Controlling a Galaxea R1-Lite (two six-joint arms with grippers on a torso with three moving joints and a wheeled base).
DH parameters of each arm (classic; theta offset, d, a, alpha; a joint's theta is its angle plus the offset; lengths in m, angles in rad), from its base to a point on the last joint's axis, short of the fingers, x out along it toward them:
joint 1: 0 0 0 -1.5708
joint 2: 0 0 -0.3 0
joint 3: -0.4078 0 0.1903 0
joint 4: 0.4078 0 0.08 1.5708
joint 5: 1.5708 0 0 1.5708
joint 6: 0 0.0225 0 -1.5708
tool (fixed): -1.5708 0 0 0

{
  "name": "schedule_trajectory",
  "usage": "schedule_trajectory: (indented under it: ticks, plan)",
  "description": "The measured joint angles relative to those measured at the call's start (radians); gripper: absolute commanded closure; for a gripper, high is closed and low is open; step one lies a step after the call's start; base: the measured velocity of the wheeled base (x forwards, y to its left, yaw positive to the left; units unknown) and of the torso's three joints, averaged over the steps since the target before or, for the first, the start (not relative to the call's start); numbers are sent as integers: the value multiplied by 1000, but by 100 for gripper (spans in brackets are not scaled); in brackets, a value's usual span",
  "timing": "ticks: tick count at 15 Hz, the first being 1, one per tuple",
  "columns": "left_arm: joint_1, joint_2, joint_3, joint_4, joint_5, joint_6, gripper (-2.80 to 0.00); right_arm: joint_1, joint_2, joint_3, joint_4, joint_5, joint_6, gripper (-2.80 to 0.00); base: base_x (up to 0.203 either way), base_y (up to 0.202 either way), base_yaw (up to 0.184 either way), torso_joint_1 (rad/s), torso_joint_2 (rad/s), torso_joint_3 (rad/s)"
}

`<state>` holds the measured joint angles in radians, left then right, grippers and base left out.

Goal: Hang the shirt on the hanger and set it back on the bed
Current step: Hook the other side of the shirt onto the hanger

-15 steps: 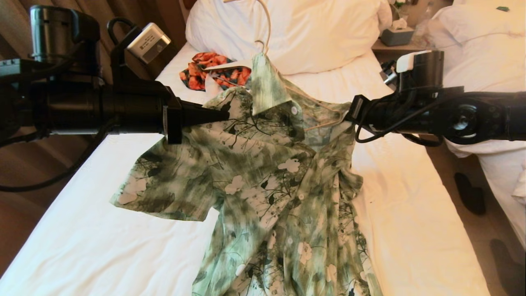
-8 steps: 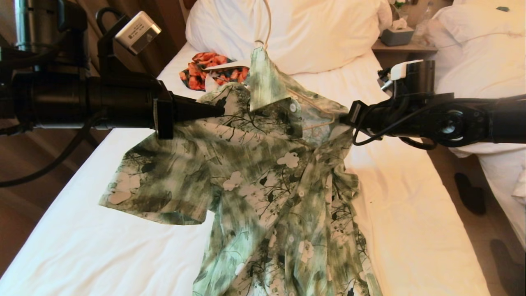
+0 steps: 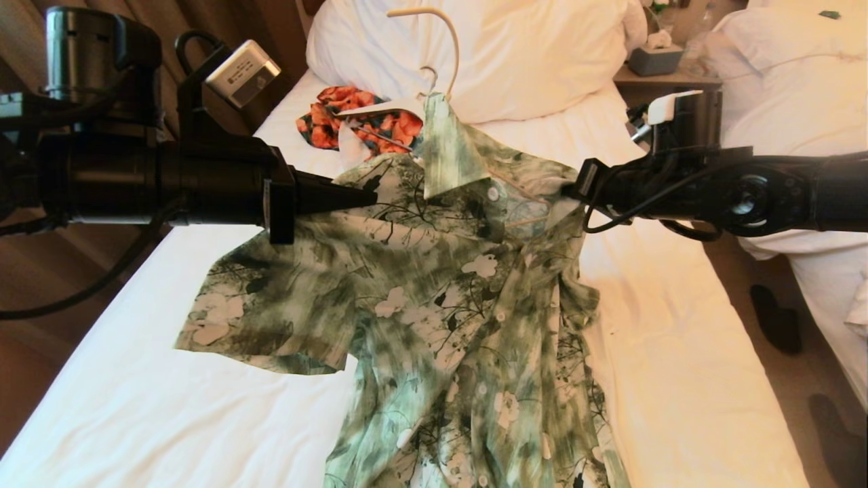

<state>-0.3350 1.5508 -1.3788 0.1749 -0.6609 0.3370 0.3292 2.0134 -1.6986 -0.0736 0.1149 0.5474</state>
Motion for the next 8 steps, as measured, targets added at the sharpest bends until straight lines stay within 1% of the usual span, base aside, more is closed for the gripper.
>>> schedule_trajectory:
  ticks: [5, 7, 8]
  plan:
    - [-44, 3, -8, -6, 6, -2, 0, 70, -41, -23, 7, 0, 0, 0, 0, 0, 0, 0, 0, 0]
    - [-55, 6, -16, -6, 33, -3, 0, 95, -63, -25, 30, -1, 0, 0, 0, 0, 0, 0, 0, 0]
    - [-57, 10, -18, -6, 35, -3, 0, 105, -75, -25, 42, -1, 0, 0, 0, 0, 0, 0, 0, 0]
